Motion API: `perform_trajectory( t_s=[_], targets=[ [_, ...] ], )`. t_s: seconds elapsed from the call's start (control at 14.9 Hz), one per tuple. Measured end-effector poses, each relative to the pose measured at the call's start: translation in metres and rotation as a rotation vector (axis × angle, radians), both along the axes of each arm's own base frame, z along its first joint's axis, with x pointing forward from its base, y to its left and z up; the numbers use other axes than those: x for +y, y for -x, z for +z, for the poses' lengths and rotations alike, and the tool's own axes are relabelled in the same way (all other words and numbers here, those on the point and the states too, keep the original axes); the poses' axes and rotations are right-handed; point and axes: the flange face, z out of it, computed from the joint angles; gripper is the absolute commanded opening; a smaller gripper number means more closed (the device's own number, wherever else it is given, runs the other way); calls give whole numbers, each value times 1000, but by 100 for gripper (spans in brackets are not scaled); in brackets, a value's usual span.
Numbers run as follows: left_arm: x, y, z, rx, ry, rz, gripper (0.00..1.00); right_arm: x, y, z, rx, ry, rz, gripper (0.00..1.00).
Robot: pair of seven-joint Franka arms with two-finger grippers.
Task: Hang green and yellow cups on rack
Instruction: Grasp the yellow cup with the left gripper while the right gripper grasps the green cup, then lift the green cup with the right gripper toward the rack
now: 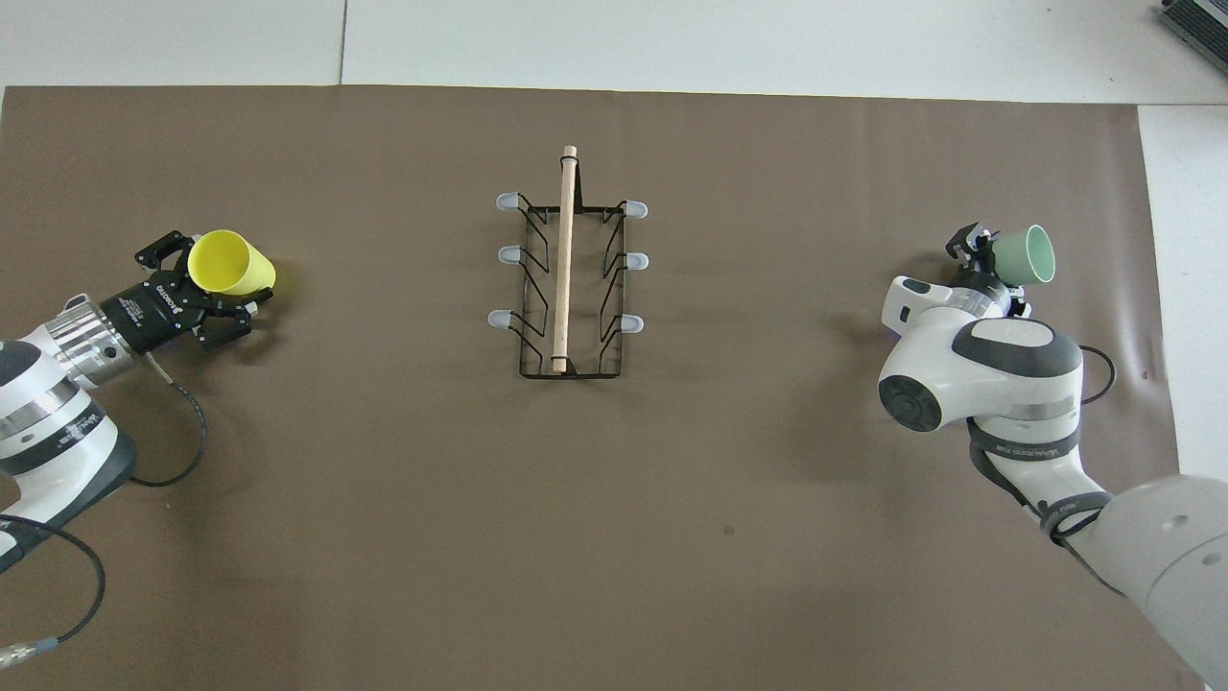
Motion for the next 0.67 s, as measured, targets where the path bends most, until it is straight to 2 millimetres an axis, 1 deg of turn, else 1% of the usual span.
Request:
perform_trajectory(
  t_s=[0.07, 0.13, 0.2, 0.34, 0.47, 0.6, 0.67],
  targets=[
    [-1, 0, 0, 0, 0, -1, 63, 0, -1, 1, -3, -2, 1, 0],
    [-3, -1, 0, -1, -1, -3, 19, 1, -2, 2, -4, -6, 5, 0],
    [-5, -1, 0, -3, -2, -4, 0, 2, -3, 3, -6, -10, 7, 0],
    [-6, -2, 0, -16, -5, -3, 0, 3, -5, 7, -12, -29, -10, 0],
    [-6, -2, 0, -26, -11, -3, 0, 4, -8, 12, 9, -68, -63, 0],
    [-5, -2, 0, -39, -21, -7, 0, 6, -12, 23, 33, -127, -134, 0],
    [-5, -3, 2, -48, -26, -9, 0, 9, -14, 32, 37, -157, -161, 0]
  ],
)
